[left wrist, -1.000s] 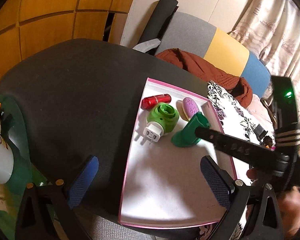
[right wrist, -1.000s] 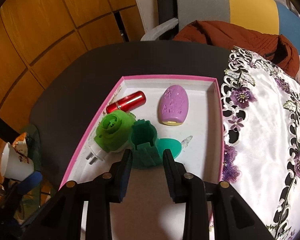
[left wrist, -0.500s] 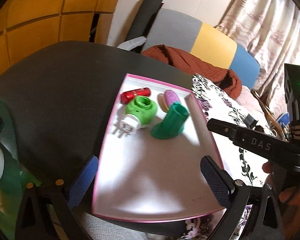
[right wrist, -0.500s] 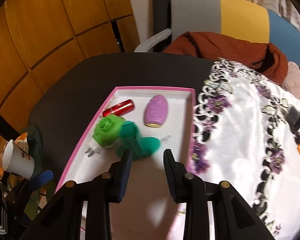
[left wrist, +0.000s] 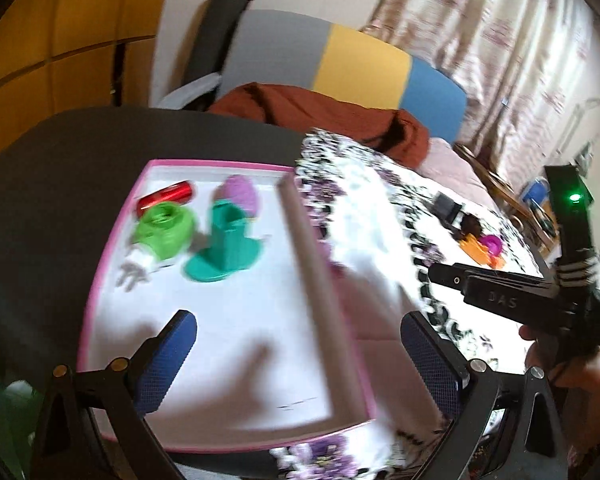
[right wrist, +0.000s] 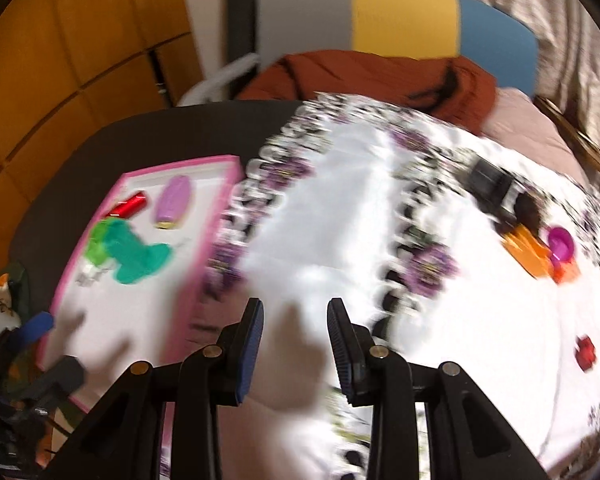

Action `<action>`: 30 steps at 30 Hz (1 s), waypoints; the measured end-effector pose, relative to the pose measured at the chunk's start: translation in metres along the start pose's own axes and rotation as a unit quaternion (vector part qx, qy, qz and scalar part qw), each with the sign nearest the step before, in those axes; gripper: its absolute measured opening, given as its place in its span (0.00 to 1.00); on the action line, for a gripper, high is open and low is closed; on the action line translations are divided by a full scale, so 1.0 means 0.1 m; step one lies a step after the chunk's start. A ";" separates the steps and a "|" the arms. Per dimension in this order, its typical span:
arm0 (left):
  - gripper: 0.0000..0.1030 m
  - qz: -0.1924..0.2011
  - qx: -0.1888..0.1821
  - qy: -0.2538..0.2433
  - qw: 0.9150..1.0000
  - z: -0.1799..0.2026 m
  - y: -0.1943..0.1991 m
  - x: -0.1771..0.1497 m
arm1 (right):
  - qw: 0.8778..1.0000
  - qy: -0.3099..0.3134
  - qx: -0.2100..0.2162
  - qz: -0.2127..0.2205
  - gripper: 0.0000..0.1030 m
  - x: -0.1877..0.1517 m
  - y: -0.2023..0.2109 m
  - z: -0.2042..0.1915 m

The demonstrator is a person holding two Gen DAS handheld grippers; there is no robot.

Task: Organize rigid objects
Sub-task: 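Move the right tool to the red K puzzle piece and grasp it, then grasp the orange slotted piece with the left tool while the right tool holds the red puzzle piece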

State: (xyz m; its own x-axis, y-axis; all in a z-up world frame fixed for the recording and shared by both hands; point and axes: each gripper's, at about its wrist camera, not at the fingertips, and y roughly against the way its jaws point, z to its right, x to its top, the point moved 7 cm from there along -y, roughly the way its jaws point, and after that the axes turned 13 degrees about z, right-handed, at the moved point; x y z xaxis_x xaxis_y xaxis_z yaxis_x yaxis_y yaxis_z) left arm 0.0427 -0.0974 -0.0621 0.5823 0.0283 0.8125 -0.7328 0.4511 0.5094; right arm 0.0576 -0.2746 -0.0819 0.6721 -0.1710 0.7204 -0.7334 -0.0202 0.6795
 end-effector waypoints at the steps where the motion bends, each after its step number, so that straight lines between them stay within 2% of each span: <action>1: 1.00 -0.002 -0.008 -0.005 1.000 0.07 -0.01 0.00 | 1.000 -0.012 -0.021 -0.008 0.32 -0.03 0.00 0.18; 4: 1.00 -0.012 -0.024 -0.018 0.999 0.25 -0.06 -0.03 | 0.995 -0.066 -0.075 -0.028 0.35 -0.12 0.02 0.67; 7: 1.00 -0.026 -0.038 -0.026 0.999 0.43 -0.12 -0.09 | 0.979 -0.146 -0.135 -0.040 0.36 -0.21 0.08 1.29; 10: 1.00 -0.037 -0.048 -0.037 0.997 0.59 -0.17 -0.14 | 0.955 -0.222 -0.195 -0.041 0.40 -0.31 0.23 1.89; 11: 1.00 -0.041 -0.051 -0.040 0.997 0.63 -0.19 -0.16 | 0.943 -0.254 -0.212 -0.039 0.41 -0.35 0.29 2.12; 14: 1.00 -0.053 -0.060 -0.041 0.996 0.76 -0.24 -0.20 | 0.913 -0.322 -0.247 -0.039 0.44 -0.46 0.40 2.62; 19: 1.00 -0.058 -0.070 -0.055 0.994 0.92 -0.28 -0.25 | 0.882 -0.361 -0.294 -0.079 0.44 -0.70 0.39 3.22; 22: 1.00 -0.062 -0.074 -0.060 0.994 0.98 -0.30 -0.27 | 0.867 -0.385 -0.301 -0.093 0.44 -0.79 0.37 3.36; 24: 1.00 -0.066 -0.075 -0.058 0.993 1.01 -0.33 -0.28 | 0.869 -0.384 -0.298 -0.096 0.48 -0.79 0.35 3.39; 28: 1.00 -0.071 -0.077 -0.054 0.993 1.07 -0.39 -0.27 | 0.877 -0.357 -0.298 -0.117 0.49 -0.82 0.21 3.41; 30: 1.00 -0.071 -0.078 -0.057 0.993 1.12 -0.41 -0.26 | 0.881 -0.352 -0.299 -0.098 0.49 -0.78 0.21 3.41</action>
State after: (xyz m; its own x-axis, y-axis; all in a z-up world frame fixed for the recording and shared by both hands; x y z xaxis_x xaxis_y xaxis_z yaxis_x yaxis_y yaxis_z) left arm 0.0183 -0.2167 -0.0728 0.6266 -0.1422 0.7663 -0.5772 0.5760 0.5788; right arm -0.0454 -0.5980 -0.1712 0.3967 -0.7948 0.4592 -0.2829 0.3701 0.8849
